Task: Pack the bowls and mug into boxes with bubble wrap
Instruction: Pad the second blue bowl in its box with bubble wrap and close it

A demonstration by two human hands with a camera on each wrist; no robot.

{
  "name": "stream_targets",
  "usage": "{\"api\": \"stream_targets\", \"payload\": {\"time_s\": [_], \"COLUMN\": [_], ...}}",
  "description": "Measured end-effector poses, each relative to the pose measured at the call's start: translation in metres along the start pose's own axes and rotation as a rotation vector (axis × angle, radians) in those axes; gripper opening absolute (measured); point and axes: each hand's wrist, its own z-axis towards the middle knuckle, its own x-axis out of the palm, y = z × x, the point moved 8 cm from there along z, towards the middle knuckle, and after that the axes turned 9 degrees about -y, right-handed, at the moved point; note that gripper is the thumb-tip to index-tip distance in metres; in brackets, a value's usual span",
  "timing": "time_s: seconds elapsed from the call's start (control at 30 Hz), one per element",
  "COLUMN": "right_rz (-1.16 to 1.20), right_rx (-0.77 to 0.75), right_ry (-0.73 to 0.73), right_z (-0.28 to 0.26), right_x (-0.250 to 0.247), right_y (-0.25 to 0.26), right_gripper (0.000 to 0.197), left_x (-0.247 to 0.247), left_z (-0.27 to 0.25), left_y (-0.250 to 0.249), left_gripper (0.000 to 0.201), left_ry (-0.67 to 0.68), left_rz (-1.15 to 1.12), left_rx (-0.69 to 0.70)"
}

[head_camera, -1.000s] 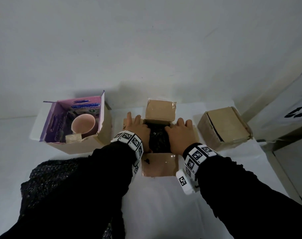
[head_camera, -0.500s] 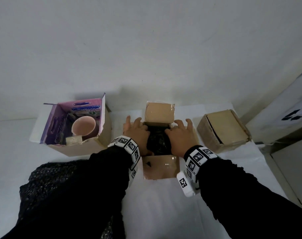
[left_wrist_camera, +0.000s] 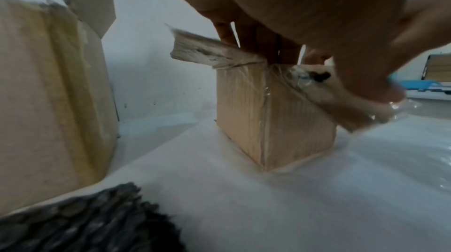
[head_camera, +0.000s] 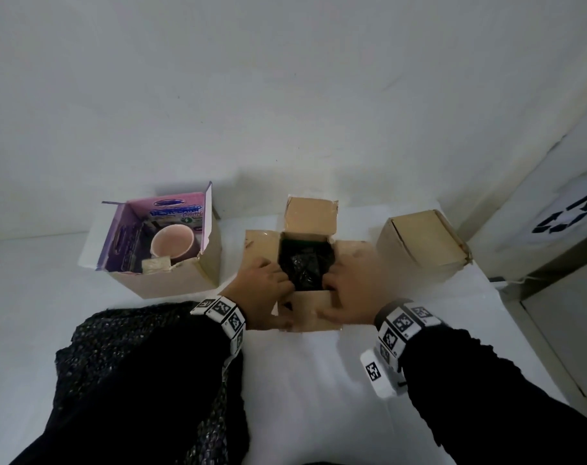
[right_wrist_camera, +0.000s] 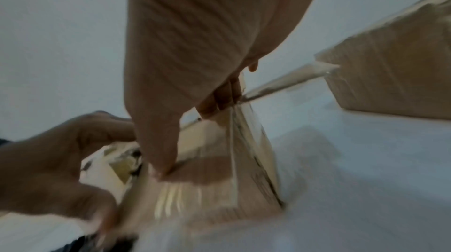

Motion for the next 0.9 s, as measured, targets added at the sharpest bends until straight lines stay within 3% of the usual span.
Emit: {"api": "stream_targets", "payload": {"time_s": [0.07, 0.17, 0.3, 0.47, 0.6, 0.73, 0.9], "right_rz": [-0.038, -0.105, -0.130, 0.138, 0.007, -0.042, -0.032], "right_rx": [-0.063, -0.072, -0.052, 0.038, 0.035, 0.062, 0.074], "right_ry": [0.032, 0.021, 0.005, -0.098, -0.065, -0.068, -0.134], "right_z": [-0.012, -0.015, -0.012, 0.001, 0.007, 0.017, 0.038], "right_x": [0.010, 0.015, 0.015, -0.005, 0.011, 0.016, 0.002], "right_y": [0.005, 0.010, 0.014, 0.006, 0.003, 0.004, 0.001], "right_gripper": [0.049, 0.033, 0.030, 0.031, 0.056, 0.065, 0.035], "left_x": [0.004, 0.002, 0.002, -0.006, -0.002, 0.002, -0.001], "left_z": [-0.005, 0.000, 0.002, -0.004, -0.004, 0.001, -0.002], "left_y": [0.000, -0.003, -0.005, -0.005, -0.006, -0.007, -0.005], "left_gripper": [0.041, 0.017, 0.011, 0.016, 0.016, 0.018, 0.019], "left_ry": [-0.018, -0.068, -0.077, -0.116, -0.087, -0.065, -0.130], "left_rz": [0.030, 0.084, 0.126, 0.130, 0.123, 0.105, 0.134], "left_rx": [-0.002, -0.079, -0.177, -0.253, -0.274, -0.232, -0.182]}}
